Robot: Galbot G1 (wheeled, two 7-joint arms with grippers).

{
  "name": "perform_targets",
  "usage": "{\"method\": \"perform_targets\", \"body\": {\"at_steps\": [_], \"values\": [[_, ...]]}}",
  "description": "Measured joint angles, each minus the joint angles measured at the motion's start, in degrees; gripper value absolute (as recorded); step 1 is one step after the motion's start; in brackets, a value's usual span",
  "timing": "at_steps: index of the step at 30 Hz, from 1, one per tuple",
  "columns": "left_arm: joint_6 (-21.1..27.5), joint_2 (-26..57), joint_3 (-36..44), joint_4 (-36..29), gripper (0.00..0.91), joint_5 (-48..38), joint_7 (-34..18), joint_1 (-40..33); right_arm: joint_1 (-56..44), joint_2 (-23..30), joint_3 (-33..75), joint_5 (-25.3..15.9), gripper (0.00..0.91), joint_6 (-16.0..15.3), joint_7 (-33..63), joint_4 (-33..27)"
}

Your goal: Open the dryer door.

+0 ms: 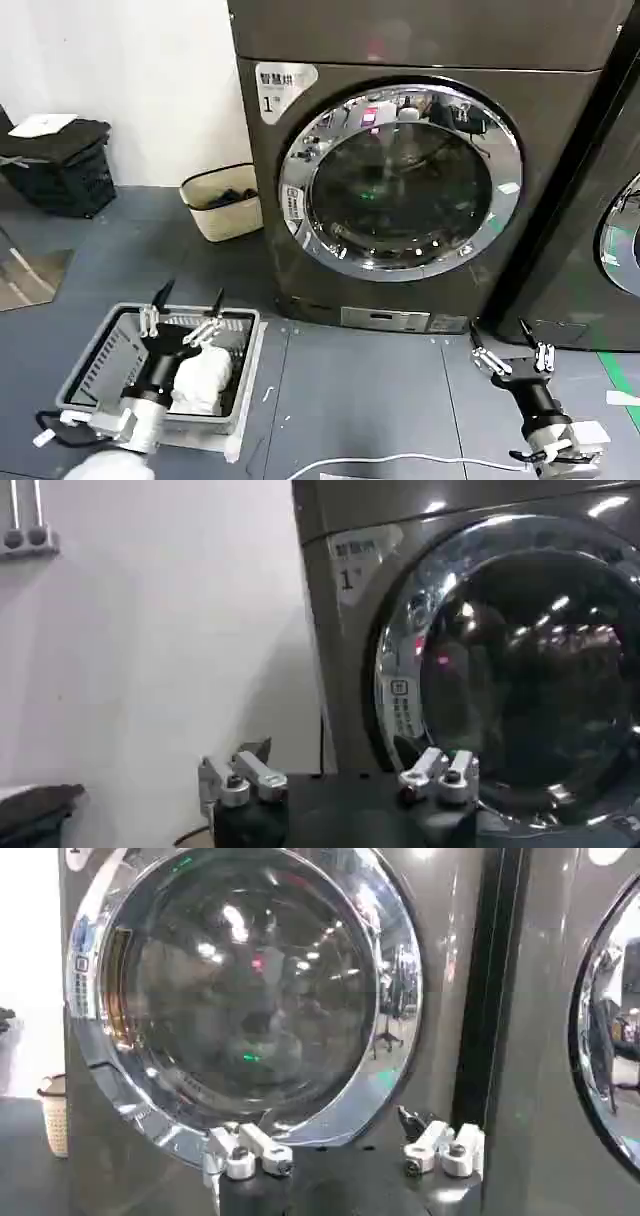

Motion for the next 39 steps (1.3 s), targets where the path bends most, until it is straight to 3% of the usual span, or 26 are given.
{"method": "perform_targets", "body": {"at_steps": [8,25,39], "values": [[0.07,0.61,0.05,-0.51,0.907,0.02,0.03,0.29,2.62,-3.37,-1.49,1.95,0.907,1.75,-0.66,-1.45],[0.66,0.80,0.91,-1.76,0.907,0.44,0.17,0.49,13.25,-19.64,-6.25,15.70,0.907,5.87,-5.18,-10.17],[0.54,1.25,0.42,-1.67,0.907,0.43,0.19,0.63,24.66,-28.92,-16.87,20.53,0.907,7.58,-8.29,-17.49]]}}
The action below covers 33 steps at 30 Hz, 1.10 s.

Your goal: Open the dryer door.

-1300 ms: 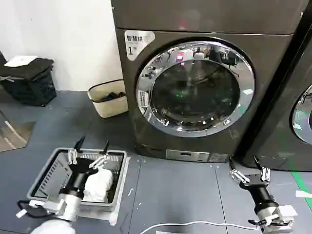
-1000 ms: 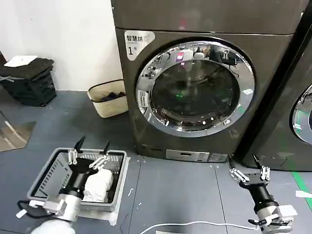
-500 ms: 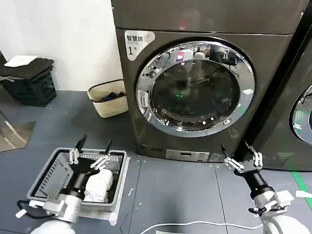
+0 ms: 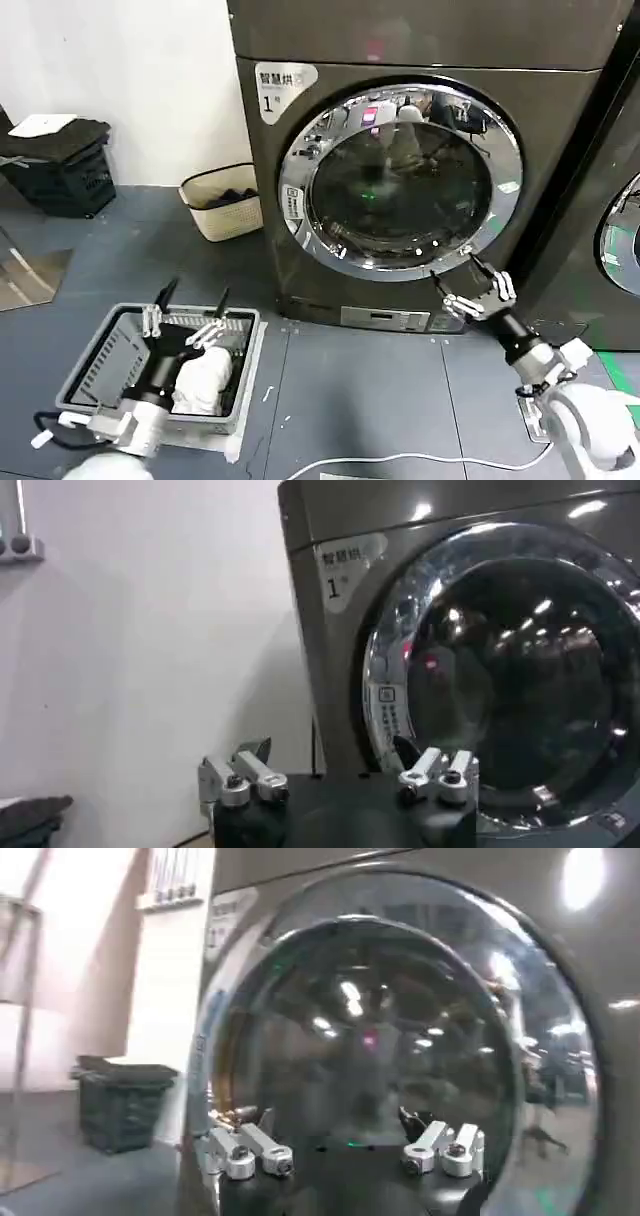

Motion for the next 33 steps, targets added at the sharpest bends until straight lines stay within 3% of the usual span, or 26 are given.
{"method": "perform_targets", "body": {"at_steps": [14,33], "values": [[-0.10,-0.32,0.69,0.03,0.907,0.84,0.03,0.24,13.99,-1.88,-12.55,1.70,0.907,0.39,-0.85,-7.73],[-0.14,-1.02,0.08,-1.29,0.907,1.00,0.25,1.17,27.88,-0.11,-23.99,1.81,0.907,0.57,-0.19,-15.98]]}}
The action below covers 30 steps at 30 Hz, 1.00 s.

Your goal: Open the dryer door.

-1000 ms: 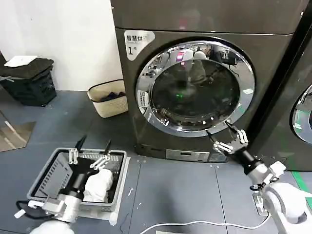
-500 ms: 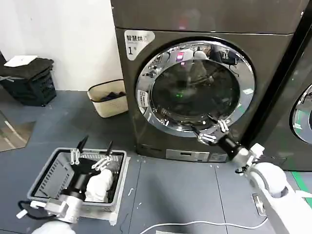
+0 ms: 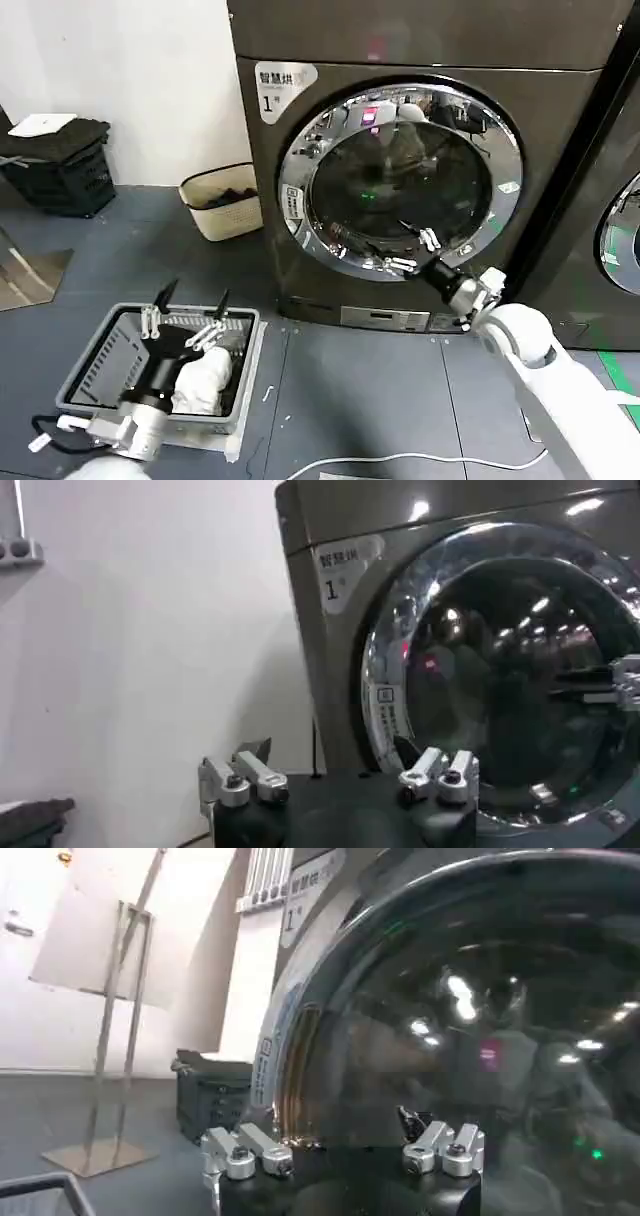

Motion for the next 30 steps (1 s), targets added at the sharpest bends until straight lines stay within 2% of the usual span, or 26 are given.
{"method": "perform_targets", "body": {"at_steps": [30], "values": [[-0.46,-0.53,-0.15,0.04,0.907,0.38,-0.02,0.28,13.02,7.07,-11.08,-1.30,0.907,-0.28,0.10,-10.12]]}}
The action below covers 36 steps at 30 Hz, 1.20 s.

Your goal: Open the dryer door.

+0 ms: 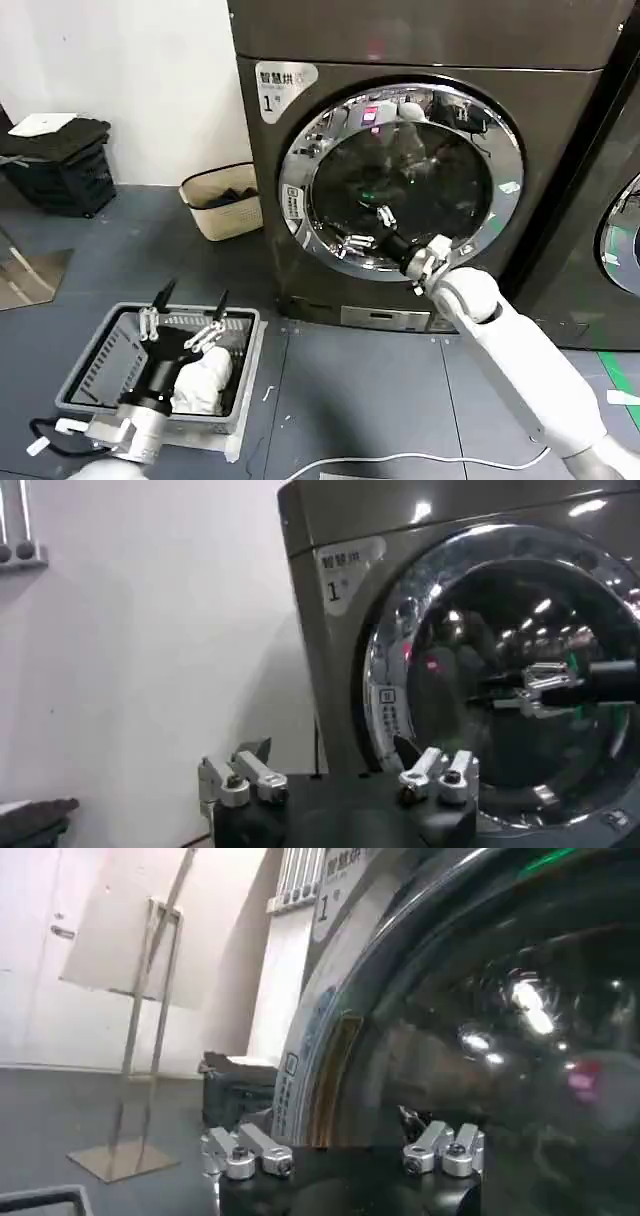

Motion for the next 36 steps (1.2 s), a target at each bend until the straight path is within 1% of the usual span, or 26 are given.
{"method": "perform_targets", "body": {"at_steps": [23,36], "values": [[-0.26,-0.25,-0.24,-0.71,0.907,0.21,0.03,0.87,5.63,5.37,-5.30,-1.05,0.907,0.41,-0.57,-8.55],[-0.74,-0.05,-1.40,-1.70,0.907,-0.13,0.07,1.82,8.67,8.75,-6.55,-2.11,0.907,0.99,-1.45,-13.30]]}}
